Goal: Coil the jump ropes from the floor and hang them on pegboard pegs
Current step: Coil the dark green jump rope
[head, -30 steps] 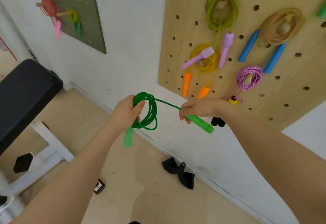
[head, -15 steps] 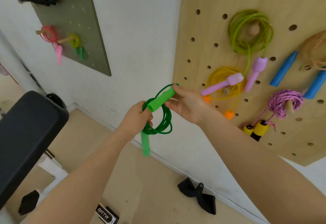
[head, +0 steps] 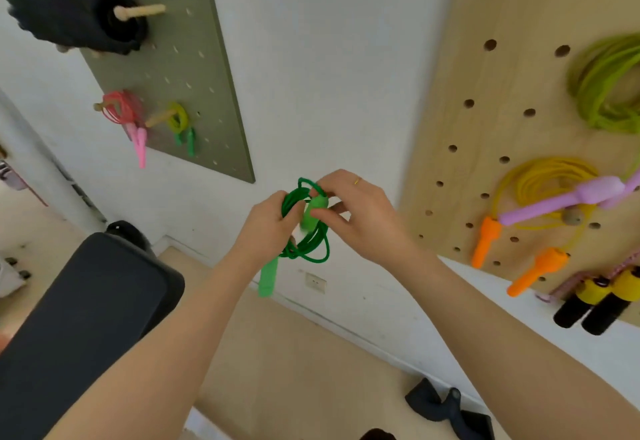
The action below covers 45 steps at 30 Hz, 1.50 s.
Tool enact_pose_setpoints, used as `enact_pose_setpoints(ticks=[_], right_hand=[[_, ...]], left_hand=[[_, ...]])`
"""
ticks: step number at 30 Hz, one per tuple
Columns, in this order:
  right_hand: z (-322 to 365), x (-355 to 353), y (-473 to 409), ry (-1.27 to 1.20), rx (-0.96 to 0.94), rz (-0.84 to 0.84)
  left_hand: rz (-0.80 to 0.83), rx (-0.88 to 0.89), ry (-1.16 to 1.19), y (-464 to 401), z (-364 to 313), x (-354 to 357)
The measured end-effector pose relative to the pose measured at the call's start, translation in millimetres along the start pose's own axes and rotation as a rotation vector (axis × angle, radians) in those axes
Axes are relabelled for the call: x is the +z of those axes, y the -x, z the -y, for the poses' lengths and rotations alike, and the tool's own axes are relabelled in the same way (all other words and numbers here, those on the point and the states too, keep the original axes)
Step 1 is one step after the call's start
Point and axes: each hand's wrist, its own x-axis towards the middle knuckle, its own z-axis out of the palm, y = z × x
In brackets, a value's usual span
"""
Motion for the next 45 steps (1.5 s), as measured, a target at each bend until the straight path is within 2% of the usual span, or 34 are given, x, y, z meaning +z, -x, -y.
enact_pose_setpoints(ticks=[3, 6, 8, 10, 11, 12, 14, 16, 18, 19, 20, 22, 23, 26, 28, 31, 33, 35, 38, 42, 43, 45], right_hand=[[-13, 14, -16, -0.019, 0.037, -0.004], [-26, 31, -31, -0.180, 0.178, -0.048], [-38, 43, -41, -0.122, 0.083, -0.012], [-56, 53, -53, 0.167, -0.141, 0.010], [-69, 57, -62, 0.367, -0.249, -0.040], [-81, 59, -70, 0.558, -0.295, -0.102], [-100, 56, -88, 0.820, -0.238, -0.169], [-109, 51, -107, 0.928, -0.171, -0.040], [-110, 53, -132, 0.997, -0.017, 0.277], [-108, 56, -146, 0.964, 0.107, 0.451], [-106, 57, -159, 0.914, 0.210, 0.556], [-109, 52, -178, 0.796, 0.281, 0.655], [-112, 47, -184, 0.632, 0.236, 0.645], [-121, 28, -187, -0.102, 0.119, 0.348], [-131, 32, -194, -0.559, 0.296, 0.217], [-139, 60, -214, -1.019, 0.470, 0.398], [-142, 81, -222, -1.202, 0.500, 0.463], [-145, 95, -226, -1.095, 0.490, 0.438], [-151, 104, -239, -0.762, 0.516, 0.384], [-172, 112, -261, -0.628, 0.625, 0.215], [-178, 118, -268, -0.542, 0.680, 0.233], [-176, 133, -286, -0.359, 0.733, 0.406]], left_hand=[[-0.024, 0.028, -0.036, -16, 6, -12], [0.010, -0.048, 0.339, -33, 10, -17], [0.025, -0.062, 0.482, -47, 11, -19], [0.016, -0.048, 0.498, -66, 10, -19], [0.000, -0.053, 0.514, -76, 10, -19], [-0.018, -0.065, 0.543, -87, 11, -19], [-0.028, -0.093, 0.583, -109, 13, -21], [-0.002, -0.111, 0.593, -129, 15, -22], [0.055, -0.116, 0.569, -146, 14, -21], [0.080, -0.121, 0.557, -153, 13, -19], [0.088, -0.131, 0.558, -159, 14, -17], [0.047, -0.156, 0.616, -167, 18, -17], [0.014, -0.174, 0.676, -171, 21, -20], [-0.047, -0.228, 0.875, -183, 29, -36], [-0.036, -0.222, 0.952, -191, 29, -44], [0.015, -0.202, 1.068, -202, 23, -47], [-0.003, -0.205, 1.143, -212, 25, -52], [-0.035, -0.196, 1.134, -222, 34, -60], [-0.080, -0.192, 1.008, -237, 48, -77], [-0.121, -0.164, 0.918, -259, 57, -114], [-0.135, -0.161, 0.918, -264, 61, -126], [-0.124, -0.148, 0.879, -274, 74, -147]])
